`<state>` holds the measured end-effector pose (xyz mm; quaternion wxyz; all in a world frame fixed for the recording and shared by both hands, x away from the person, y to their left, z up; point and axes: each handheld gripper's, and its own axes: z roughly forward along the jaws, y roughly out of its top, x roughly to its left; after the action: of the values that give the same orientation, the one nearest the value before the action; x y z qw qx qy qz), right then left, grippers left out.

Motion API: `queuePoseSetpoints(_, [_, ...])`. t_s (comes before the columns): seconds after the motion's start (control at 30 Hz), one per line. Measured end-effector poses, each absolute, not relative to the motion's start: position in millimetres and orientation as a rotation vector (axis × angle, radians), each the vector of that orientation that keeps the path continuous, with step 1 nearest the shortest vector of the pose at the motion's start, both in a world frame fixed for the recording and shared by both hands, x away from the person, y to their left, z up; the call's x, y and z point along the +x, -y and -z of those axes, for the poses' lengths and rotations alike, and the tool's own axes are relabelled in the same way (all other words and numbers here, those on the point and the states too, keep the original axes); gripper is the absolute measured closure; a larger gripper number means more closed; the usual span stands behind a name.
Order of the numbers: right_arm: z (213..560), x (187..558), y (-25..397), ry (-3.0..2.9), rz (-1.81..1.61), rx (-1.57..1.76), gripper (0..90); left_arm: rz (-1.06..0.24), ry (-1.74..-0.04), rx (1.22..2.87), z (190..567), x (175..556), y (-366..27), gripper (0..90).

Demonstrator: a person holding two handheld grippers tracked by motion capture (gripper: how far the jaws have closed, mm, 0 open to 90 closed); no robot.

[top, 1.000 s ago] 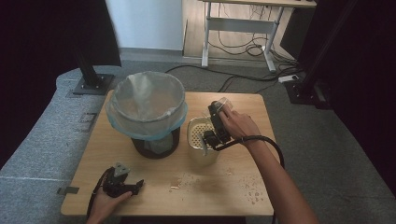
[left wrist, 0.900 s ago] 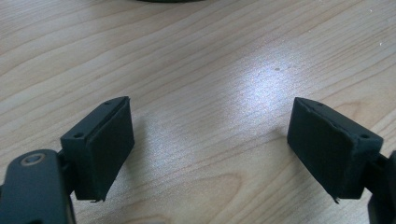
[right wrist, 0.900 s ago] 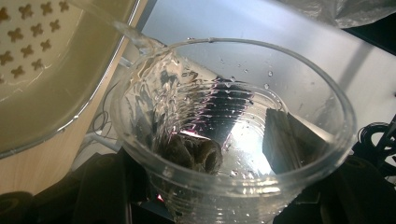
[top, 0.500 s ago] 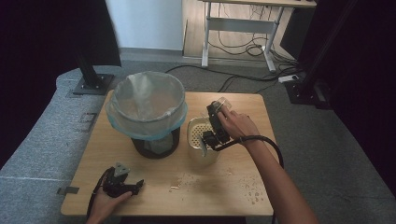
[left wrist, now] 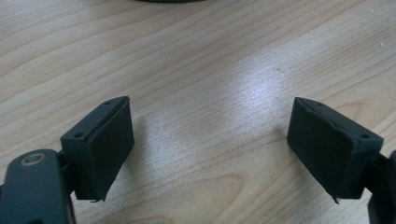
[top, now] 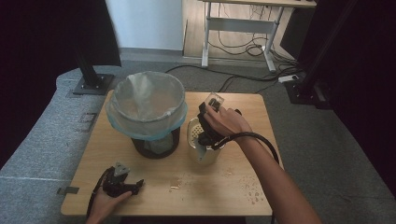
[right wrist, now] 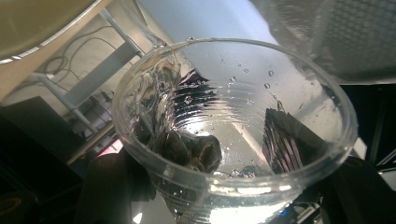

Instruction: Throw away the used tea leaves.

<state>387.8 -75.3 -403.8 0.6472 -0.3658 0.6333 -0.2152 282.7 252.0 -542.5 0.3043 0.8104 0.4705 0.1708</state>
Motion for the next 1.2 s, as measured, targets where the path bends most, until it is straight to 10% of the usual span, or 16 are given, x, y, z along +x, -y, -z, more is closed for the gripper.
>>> queuePoseSetpoints(1.2, [421.8,391.9,76.8,-1.332,0.569,-0.823,42.5,-0.452,-1.250,2.149,542.4,283.4,-251.6,14.1])
